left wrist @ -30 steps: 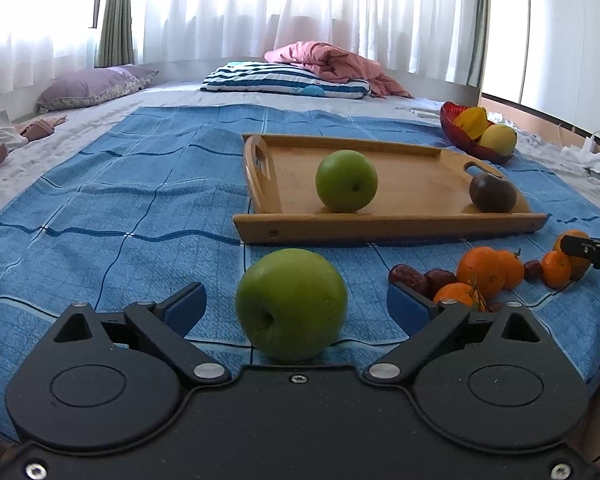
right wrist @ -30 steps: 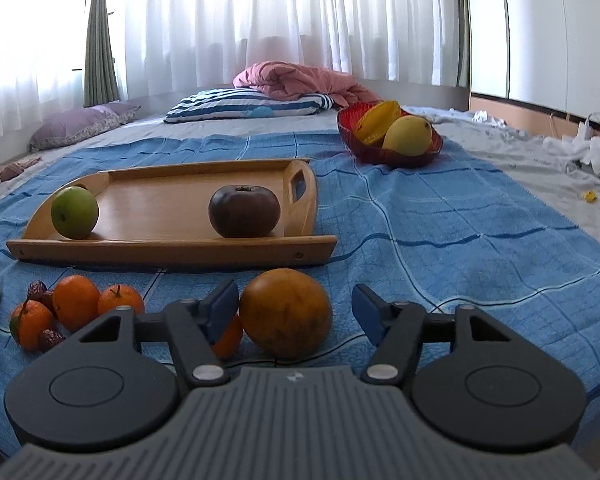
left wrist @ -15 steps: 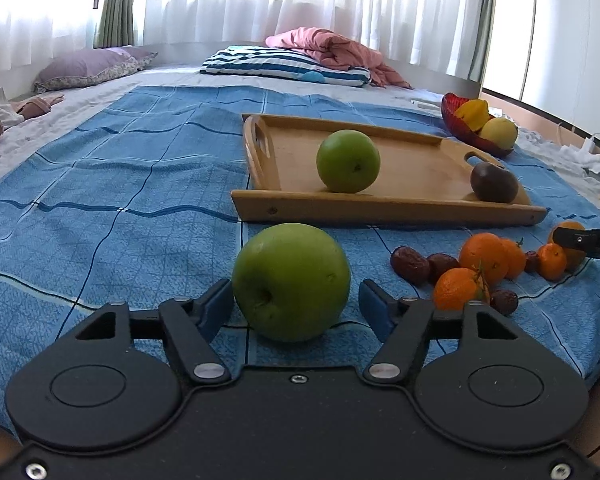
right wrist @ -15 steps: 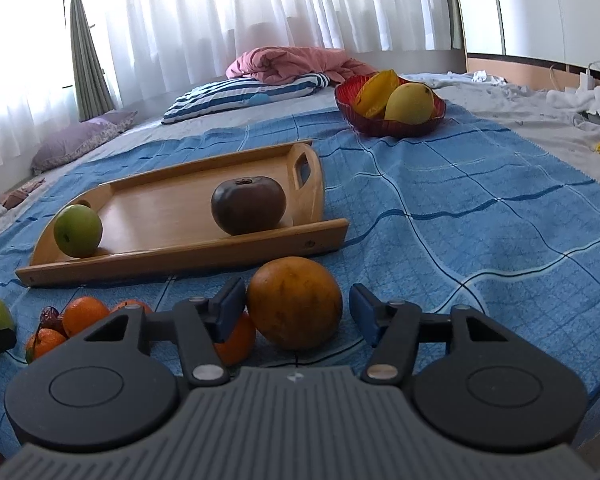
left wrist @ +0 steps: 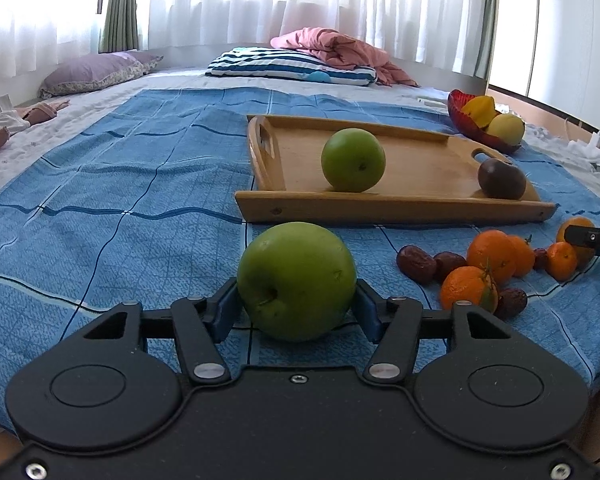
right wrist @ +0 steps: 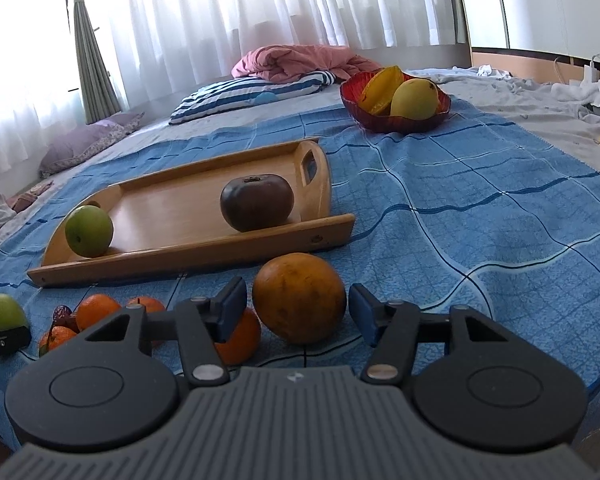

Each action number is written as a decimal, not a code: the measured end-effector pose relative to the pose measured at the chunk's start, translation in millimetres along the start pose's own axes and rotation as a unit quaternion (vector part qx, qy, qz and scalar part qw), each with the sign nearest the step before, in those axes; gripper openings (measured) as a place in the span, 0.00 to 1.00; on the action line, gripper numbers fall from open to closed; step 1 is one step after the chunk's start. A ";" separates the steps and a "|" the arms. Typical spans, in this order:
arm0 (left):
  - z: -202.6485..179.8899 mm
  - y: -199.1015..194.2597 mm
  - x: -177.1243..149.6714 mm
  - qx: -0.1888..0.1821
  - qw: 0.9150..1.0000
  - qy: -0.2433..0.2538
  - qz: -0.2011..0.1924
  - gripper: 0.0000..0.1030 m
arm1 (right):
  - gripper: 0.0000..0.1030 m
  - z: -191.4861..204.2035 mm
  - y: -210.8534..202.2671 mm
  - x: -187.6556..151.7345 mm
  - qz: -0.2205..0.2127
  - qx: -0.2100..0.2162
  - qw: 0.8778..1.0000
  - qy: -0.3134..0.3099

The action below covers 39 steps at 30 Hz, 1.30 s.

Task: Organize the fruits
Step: 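Grasp the second green apple with the left tool while the right tool grasps the large orange, then carry the green apple and large orange onto the wooden tray with both tools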

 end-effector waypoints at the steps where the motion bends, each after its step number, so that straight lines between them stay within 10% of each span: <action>1: 0.2 -0.1 -0.1 0.001 1.000 0.000 0.000 0.55 | 0.62 0.2 -0.1 -0.2 0.001 0.002 1.000 0.002; 25: -1.4 -2.7 7.1 0.017 1.000 -0.004 -0.001 0.55 | 0.52 -1.5 -4.2 4.9 -0.009 0.005 1.000 0.018; 39: -4.4 -6.1 78.2 0.003 0.999 0.002 -0.048 0.55 | 0.52 10.1 -3.8 62.9 -0.068 0.024 0.997 0.023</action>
Point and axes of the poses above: each gripper's, at about its wrist camera, not at the fingertips, and y roughly the way its jaws point, z to its left, x to its top, the point moved 9 cm from there along y, roughly the way its jaws point, and after that the axes turned 3 degrees about -x, right-handed, at the moved point
